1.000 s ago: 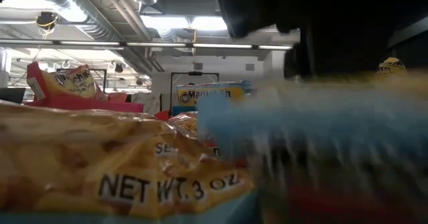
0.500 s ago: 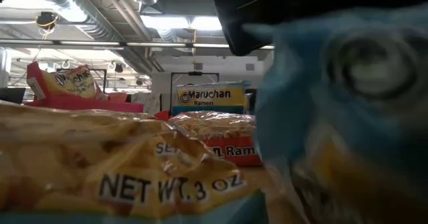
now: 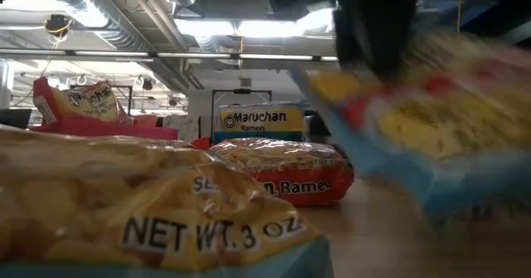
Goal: Sort Maruchan noodles
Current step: Put the blue noodle pack into the blue bin
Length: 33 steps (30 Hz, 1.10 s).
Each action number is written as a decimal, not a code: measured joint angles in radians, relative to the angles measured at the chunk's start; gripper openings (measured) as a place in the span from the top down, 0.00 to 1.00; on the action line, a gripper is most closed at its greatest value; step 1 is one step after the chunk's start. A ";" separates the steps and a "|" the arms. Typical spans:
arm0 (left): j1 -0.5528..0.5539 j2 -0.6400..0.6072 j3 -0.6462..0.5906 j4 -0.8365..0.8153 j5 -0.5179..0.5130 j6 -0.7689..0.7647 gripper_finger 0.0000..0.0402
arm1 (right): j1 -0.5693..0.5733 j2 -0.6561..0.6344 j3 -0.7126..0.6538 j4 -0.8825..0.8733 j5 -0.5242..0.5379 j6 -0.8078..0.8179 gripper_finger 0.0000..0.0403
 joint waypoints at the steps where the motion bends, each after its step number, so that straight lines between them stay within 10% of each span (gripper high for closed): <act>1: 0.000 0.000 0.000 -0.005 0.000 0.005 0.88 | -0.006 -0.001 0.042 -0.034 0.026 -0.020 1.00; 16: 0.000 0.000 0.000 -0.009 -0.003 0.023 0.88 | -0.187 -0.009 0.497 -0.445 0.769 -0.188 1.00; 33: 0.000 0.000 0.000 -0.011 -0.030 0.024 0.88 | -0.479 0.003 0.280 -0.162 0.632 -0.385 1.00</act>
